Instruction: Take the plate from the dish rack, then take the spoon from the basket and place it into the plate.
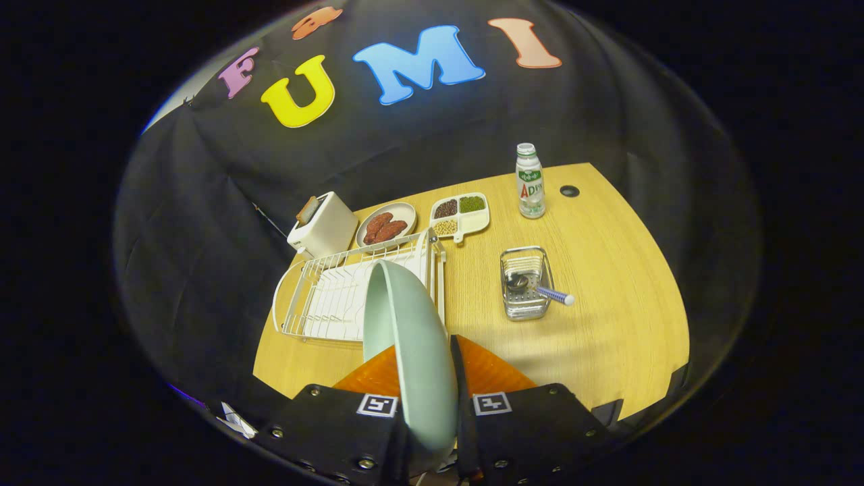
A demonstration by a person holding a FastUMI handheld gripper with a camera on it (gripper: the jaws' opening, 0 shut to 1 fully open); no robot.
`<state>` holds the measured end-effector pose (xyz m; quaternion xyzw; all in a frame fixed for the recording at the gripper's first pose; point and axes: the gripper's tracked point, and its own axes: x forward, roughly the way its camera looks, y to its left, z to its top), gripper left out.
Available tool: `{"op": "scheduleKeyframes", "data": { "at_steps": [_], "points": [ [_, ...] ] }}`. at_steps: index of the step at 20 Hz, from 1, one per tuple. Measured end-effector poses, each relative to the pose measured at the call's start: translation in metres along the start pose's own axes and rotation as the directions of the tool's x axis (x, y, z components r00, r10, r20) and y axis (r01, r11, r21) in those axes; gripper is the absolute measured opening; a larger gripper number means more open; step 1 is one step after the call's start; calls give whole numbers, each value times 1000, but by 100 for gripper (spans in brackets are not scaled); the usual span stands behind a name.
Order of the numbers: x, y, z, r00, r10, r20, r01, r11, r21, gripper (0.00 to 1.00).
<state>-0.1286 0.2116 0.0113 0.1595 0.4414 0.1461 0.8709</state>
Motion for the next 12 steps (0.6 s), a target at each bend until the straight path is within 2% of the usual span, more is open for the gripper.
{"op": "scheduleKeyframes", "data": {
  "at_steps": [3,6,12],
  "points": [
    [10,-17,-39,999,38,-27,-37,998,43,26],
    [27,-32,-76,994,86,-72,-75,987,140,26],
    [70,-48,-114,985,149,-87,-126,965,231,27]
  ]
}}
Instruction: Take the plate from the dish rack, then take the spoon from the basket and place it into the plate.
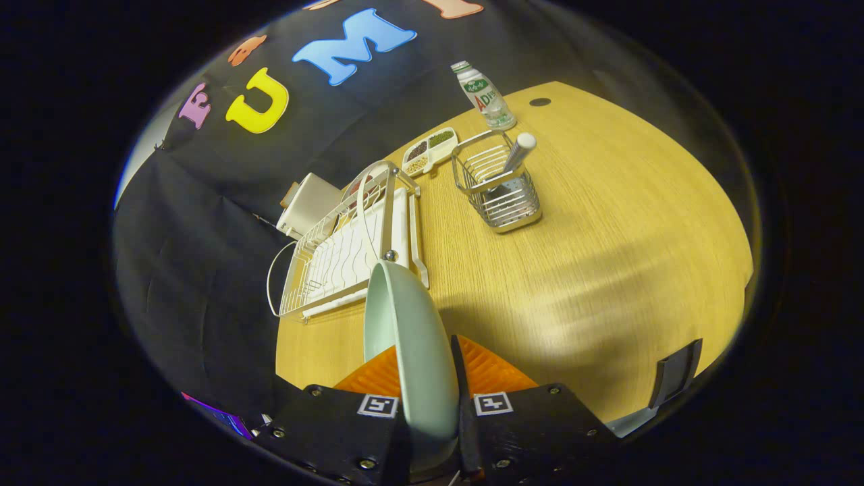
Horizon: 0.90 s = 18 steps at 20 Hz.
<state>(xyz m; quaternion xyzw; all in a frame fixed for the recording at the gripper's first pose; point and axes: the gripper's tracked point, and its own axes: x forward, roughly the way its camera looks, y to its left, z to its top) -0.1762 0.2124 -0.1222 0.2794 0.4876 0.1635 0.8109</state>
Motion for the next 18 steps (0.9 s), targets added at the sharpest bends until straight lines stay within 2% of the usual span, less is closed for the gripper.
{"op": "scheduleKeyframes", "data": {
  "at_steps": [4,11,16,17,18],
  "points": [
    [23,-1,-14,998,48,-38,-47,999,14,27],
    [50,-10,-16,995,82,-48,-81,997,18,27],
    [45,-43,-7,999,18,-28,-19,1000,-20,34],
    [42,-47,-7,1000,17,-24,-17,1000,-21,43],
    [38,-51,-4,1000,12,-18,-13,1000,-16,47]
  ]
}}
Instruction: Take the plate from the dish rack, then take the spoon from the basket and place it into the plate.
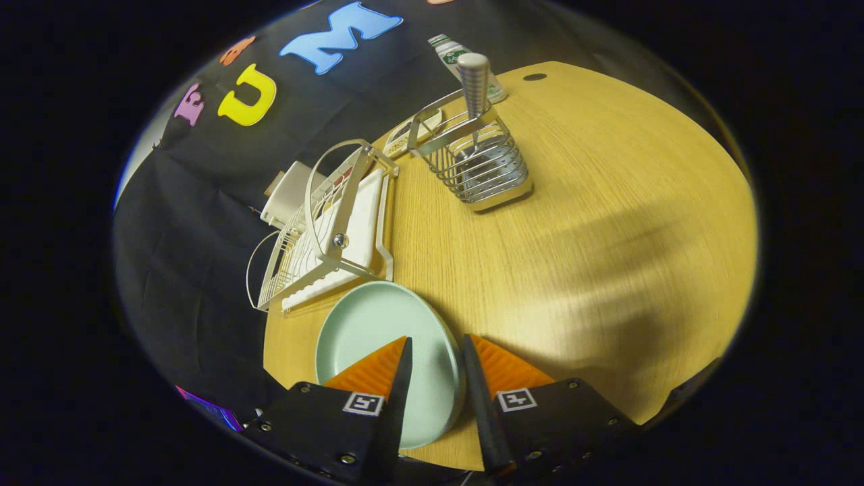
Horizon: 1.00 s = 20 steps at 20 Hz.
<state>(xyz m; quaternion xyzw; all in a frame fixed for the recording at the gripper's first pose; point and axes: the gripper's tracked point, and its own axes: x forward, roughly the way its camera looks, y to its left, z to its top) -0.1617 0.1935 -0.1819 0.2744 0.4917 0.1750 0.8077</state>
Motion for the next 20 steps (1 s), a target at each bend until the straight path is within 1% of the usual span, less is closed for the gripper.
{"op": "scheduleKeyframes", "data": {
  "at_steps": [2,4,6,8,9,11,14,15,16,17,19,20],
  "points": [
    [-10,-8,8,999,-20,37,20,1000,-9,47],
    [-25,-9,21,994,-38,98,44,998,-53,47],
    [-47,-17,37,982,-75,175,101,985,-139,47],
    [-76,-15,60,957,-84,277,148,964,-220,47],
    [-90,-13,73,935,-80,344,174,952,-253,47],
    [-120,-7,103,878,-61,474,232,922,-311,47],
    [-155,5,137,789,-30,613,290,899,-329,47],
    [-161,6,145,766,-37,642,315,892,-324,47],
    [-165,5,151,751,-49,659,334,888,-315,48],
    [-167,8,156,738,-46,673,338,889,-310,49],
    [-168,15,167,710,-9,705,322,894,-313,49],
    [-163,18,172,690,16,724,320,890,-325,65]
  ]
}}
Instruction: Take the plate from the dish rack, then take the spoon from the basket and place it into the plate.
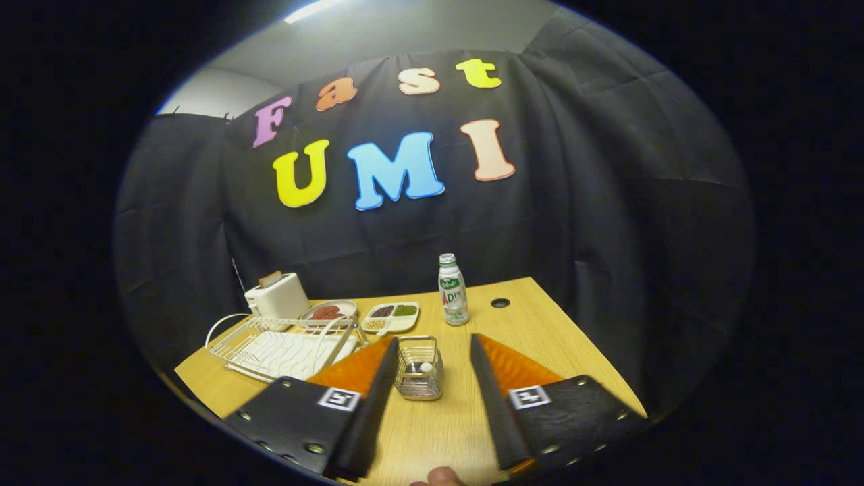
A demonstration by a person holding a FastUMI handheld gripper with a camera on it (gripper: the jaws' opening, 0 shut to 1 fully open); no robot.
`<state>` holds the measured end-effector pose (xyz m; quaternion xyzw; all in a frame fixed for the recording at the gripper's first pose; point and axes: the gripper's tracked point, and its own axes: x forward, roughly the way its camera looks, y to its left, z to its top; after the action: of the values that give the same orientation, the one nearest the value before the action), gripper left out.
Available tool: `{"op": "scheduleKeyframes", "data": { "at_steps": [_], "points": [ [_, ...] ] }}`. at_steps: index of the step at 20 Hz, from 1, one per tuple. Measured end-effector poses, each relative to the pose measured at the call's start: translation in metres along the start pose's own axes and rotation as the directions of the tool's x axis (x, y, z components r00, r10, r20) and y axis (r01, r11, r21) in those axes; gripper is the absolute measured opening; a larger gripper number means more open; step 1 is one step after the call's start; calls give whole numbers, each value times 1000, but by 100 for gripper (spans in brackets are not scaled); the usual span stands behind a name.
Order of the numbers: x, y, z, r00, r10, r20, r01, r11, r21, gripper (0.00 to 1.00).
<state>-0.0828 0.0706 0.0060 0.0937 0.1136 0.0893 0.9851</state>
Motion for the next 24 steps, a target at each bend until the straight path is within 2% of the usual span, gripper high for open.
{"op": "scheduleKeyframes", "data": {
  "at_steps": [2,6,11,13,14,16,17,18,19,21,22,24],
  "points": [
    [10,1,0,999,3,36,-2,999,-43,98],
    [47,3,-18,997,15,79,-8,996,-89,98],
    [88,-3,-50,997,-2,75,11,993,-119,95],
    [101,-3,-61,998,-8,61,13,996,-88,88],
    [106,-2,-65,999,2,50,2,997,-76,75],
    [114,-3,-76,1000,-1,24,3,996,-84,66],
    [119,-3,-72,999,-8,40,11,997,-79,56],
    [123,-1,-73,999,-12,43,15,998,-68,30],
    [121,-2,-76,999,-30,35,32,997,-73,21],
    [119,5,-70,999,-21,35,24,997,-72,21],
    [118,8,-71,1000,-22,19,23,997,-79,11],
    [112,10,-61,1000,-24,20,26,994,-105,11]
  ]
}}
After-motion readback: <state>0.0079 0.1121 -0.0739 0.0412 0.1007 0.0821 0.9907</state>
